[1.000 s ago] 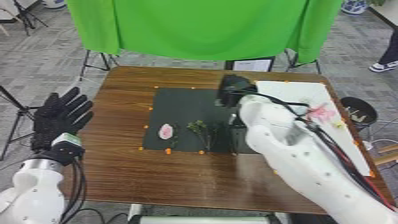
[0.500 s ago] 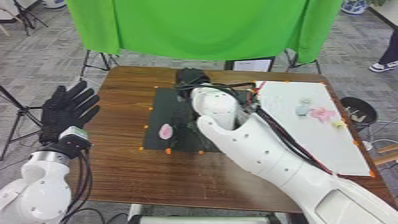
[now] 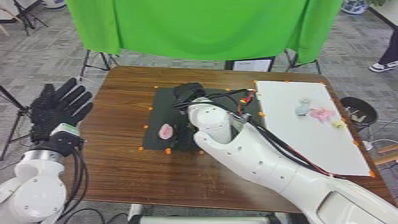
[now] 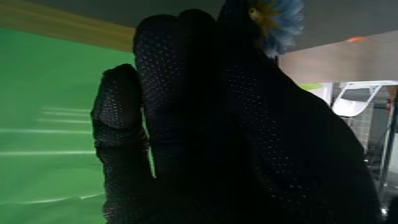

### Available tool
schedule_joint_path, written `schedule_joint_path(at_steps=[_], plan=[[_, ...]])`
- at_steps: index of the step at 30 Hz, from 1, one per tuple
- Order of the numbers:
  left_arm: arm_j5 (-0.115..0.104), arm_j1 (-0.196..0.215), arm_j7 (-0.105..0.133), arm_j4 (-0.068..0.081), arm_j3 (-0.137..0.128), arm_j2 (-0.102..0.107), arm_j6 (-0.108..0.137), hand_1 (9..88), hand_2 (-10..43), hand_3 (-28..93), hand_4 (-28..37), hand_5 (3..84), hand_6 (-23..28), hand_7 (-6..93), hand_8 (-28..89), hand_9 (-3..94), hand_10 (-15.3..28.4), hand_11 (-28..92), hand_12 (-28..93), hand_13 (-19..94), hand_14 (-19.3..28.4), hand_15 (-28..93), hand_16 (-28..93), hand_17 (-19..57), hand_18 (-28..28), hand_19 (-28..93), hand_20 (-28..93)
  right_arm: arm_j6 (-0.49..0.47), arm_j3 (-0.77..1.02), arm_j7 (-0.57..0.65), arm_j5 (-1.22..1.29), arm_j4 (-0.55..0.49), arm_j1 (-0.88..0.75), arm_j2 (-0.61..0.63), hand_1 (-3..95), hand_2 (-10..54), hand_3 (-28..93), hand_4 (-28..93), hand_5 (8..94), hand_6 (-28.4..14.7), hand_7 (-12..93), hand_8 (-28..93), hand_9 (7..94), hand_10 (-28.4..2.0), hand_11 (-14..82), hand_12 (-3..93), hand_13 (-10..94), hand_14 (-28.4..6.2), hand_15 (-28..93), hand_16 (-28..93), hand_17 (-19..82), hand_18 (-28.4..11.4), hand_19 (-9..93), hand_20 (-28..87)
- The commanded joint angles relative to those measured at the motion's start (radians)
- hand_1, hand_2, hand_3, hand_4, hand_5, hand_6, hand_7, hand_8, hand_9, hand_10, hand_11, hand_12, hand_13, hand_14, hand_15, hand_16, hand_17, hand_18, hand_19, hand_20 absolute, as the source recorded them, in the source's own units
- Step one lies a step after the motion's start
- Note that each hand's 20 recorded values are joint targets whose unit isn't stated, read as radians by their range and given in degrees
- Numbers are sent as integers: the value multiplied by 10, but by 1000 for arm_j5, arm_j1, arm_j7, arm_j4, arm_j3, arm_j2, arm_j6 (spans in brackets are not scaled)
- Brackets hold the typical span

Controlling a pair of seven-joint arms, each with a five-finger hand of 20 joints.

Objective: Arrange flowers

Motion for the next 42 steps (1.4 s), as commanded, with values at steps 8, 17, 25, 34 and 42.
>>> schedule_joint_path(at_steps=[8,17,25,34,42], plan=[[-4,3,-5,0,-5,0,-2,257,158,688,-283,420,106,112,-63,340,167,208,131,218,163,336,-59,-84,152,343,87,-56,-20,-3,-46,-24,-15,4,603,-27,574,-283,680,2,202,-33,802,-79,97,311,688,-100,487,331,349,-213,781,396],[-5,14,-5,0,-16,1,-12,277,152,707,-283,423,107,116,-65,341,168,215,130,219,165,350,-62,-83,153,347,89,-92,-34,-7,-47,-52,-6,18,591,-53,632,-283,659,-1,214,-43,794,-79,74,319,681,-93,457,391,345,-214,779,387],[12,20,-17,2,-25,1,-26,283,141,704,-283,417,103,116,-66,332,165,212,129,218,164,351,-65,-81,152,345,88,-89,-68,3,-20,-82,27,49,542,-90,697,-282,616,-2,199,-86,764,-96,106,288,678,-102,452,389,344,-223,779,374],[27,37,-18,-6,-49,-1,-39,313,106,708,-278,390,101,115,-64,300,160,201,135,197,160,335,-62,-82,152,342,88,-154,-56,-5,-11,-95,37,70,512,-95,720,-283,611,-2,200,-125,739,-108,146,247,668,-114,473,321,337,-225,773,359],[30,52,-12,-8,-55,-8,-47,318,101,705,-268,390,102,113,-64,300,161,197,138,190,160,331,-56,-83,149,335,88,-145,-37,-5,17,-132,40,77,469,-95,750,-280,601,-9,191,-139,713,-121,183,192,661,-118,478,289,333,-225,771,352]])
